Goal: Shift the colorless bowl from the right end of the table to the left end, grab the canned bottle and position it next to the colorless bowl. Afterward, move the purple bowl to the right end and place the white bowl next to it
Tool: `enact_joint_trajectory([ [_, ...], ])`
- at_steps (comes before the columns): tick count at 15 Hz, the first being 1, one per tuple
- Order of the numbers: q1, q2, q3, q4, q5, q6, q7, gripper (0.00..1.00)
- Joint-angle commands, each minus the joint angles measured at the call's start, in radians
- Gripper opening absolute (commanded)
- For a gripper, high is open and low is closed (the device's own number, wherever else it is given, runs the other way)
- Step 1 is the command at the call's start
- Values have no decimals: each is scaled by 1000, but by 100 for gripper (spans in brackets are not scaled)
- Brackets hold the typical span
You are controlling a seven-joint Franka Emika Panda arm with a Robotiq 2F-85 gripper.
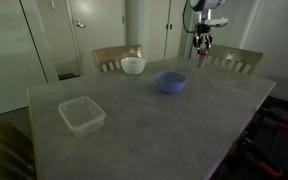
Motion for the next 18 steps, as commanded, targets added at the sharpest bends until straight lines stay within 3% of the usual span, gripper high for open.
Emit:
enact_joint_trajectory([
  [1, 52, -41, 17, -16, -5, 3, 46, 46],
  [10, 211, -75, 57, 6, -45, -11, 130, 46],
  [18, 342, -140, 97, -45, -134, 11, 158, 46],
])
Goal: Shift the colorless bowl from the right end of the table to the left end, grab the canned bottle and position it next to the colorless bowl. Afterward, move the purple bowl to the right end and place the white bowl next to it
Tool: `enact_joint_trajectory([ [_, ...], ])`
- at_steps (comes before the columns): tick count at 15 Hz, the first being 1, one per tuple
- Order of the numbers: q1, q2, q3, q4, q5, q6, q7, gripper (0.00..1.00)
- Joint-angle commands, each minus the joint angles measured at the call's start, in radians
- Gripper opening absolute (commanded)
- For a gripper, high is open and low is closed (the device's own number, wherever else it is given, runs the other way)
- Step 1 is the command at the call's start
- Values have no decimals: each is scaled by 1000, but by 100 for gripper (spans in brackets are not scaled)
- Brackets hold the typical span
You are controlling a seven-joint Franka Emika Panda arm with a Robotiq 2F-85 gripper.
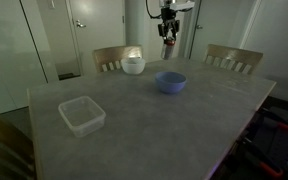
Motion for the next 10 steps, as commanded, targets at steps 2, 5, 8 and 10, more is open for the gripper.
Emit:
enact_joint_trajectory([
  [2, 60, -55, 32, -53, -53, 4, 11, 46],
  [5, 101, -49, 56, -39, -74, -1, 8, 46],
  [8, 147, -40, 77, -33, -102, 2, 8, 46],
  [10, 175, -36, 91, -33, -118, 3, 6, 46],
])
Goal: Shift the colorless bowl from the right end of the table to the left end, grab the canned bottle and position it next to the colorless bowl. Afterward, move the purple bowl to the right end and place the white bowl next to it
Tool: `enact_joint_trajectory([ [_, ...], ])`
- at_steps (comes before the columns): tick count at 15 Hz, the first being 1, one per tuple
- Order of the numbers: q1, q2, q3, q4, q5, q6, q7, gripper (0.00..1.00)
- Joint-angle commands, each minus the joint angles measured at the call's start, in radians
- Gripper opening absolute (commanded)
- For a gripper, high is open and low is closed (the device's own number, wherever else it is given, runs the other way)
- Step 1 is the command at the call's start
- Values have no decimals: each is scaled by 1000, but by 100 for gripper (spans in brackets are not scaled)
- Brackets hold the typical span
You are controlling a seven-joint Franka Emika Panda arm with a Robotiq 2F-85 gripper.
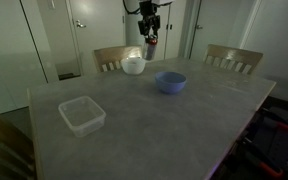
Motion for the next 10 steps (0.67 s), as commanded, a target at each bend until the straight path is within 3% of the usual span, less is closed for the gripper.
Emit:
enact_joint_trajectory([
  [1, 42, -9, 24, -23, -41, 1, 2, 46],
  [10, 159, 34, 99, -23, -51, -39, -18, 46],
])
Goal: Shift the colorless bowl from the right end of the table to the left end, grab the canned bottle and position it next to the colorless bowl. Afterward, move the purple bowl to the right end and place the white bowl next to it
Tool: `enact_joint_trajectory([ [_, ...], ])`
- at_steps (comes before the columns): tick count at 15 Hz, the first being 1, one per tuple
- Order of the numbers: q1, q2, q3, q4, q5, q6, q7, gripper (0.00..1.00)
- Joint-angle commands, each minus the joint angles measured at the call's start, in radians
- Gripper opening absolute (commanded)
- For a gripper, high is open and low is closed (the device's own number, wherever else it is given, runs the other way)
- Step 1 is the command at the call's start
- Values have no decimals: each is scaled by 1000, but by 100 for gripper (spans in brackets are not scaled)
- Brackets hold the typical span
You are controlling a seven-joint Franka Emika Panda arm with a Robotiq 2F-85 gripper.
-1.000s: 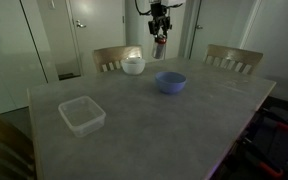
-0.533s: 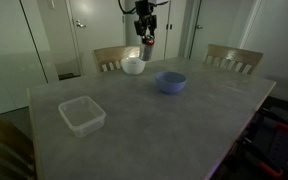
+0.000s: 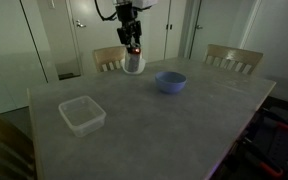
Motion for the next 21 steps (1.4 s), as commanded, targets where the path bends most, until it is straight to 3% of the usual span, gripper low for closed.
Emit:
enact_joint_trajectory([
  [1, 27, 11, 32, -3, -13, -31, -27, 46],
  [8, 77, 78, 81, 38, -11, -72, -110, 46],
  [12, 97, 111, 101, 71, 2, -219, -154, 46],
  [16, 86, 126, 137, 118, 46, -371, -220, 46],
  [21, 51, 119, 165, 154, 175, -397, -235, 46],
])
